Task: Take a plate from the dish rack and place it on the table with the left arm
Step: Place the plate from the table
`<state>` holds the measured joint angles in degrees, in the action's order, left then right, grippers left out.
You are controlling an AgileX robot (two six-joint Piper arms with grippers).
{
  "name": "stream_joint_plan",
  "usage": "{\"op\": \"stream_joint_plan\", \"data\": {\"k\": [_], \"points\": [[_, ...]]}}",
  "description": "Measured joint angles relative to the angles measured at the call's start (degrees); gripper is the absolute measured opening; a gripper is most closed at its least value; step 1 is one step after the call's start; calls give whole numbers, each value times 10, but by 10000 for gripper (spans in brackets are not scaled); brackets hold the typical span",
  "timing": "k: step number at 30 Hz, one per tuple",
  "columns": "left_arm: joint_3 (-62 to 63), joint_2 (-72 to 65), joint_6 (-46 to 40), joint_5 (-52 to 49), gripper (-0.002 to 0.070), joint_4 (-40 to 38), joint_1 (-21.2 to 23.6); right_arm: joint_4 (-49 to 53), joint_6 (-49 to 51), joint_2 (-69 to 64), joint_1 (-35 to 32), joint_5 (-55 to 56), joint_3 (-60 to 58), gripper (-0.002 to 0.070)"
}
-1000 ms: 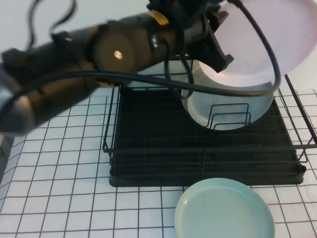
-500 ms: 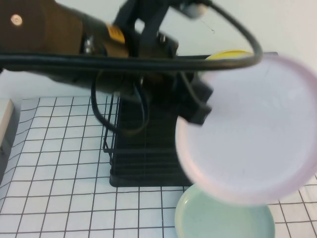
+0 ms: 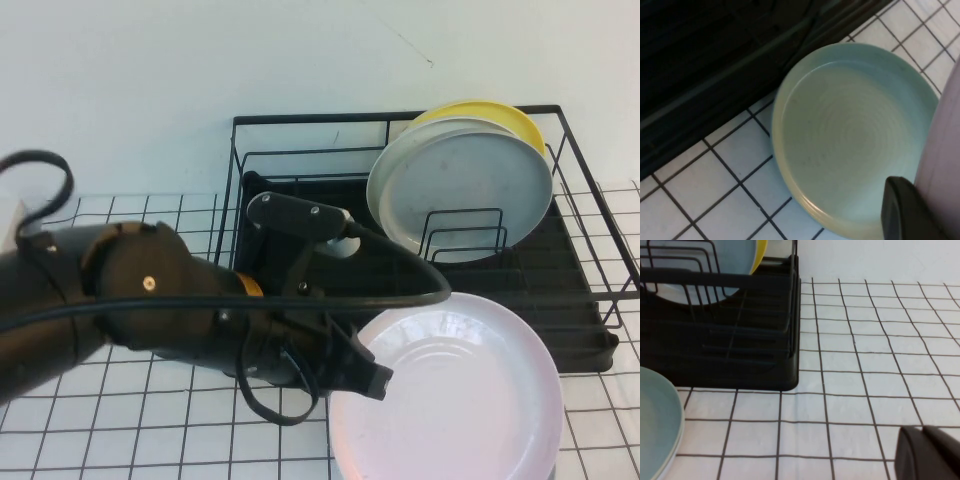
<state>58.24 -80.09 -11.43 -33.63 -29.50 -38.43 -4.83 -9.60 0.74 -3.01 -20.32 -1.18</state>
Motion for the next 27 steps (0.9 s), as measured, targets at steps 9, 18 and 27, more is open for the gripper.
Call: {"op": "stream_joint_plan", "data": {"k": [9, 18, 27], "points": [[-14, -80, 6, 47, 47, -65, 0, 0, 0, 0, 0, 0, 0, -3], [-16, -127, -10, 71, 207, -78, 0, 0, 0, 0, 0, 0, 0, -3], [-16, -113, -42, 53, 448, -75, 0, 0, 0, 0, 0, 0, 0, -3]]}}
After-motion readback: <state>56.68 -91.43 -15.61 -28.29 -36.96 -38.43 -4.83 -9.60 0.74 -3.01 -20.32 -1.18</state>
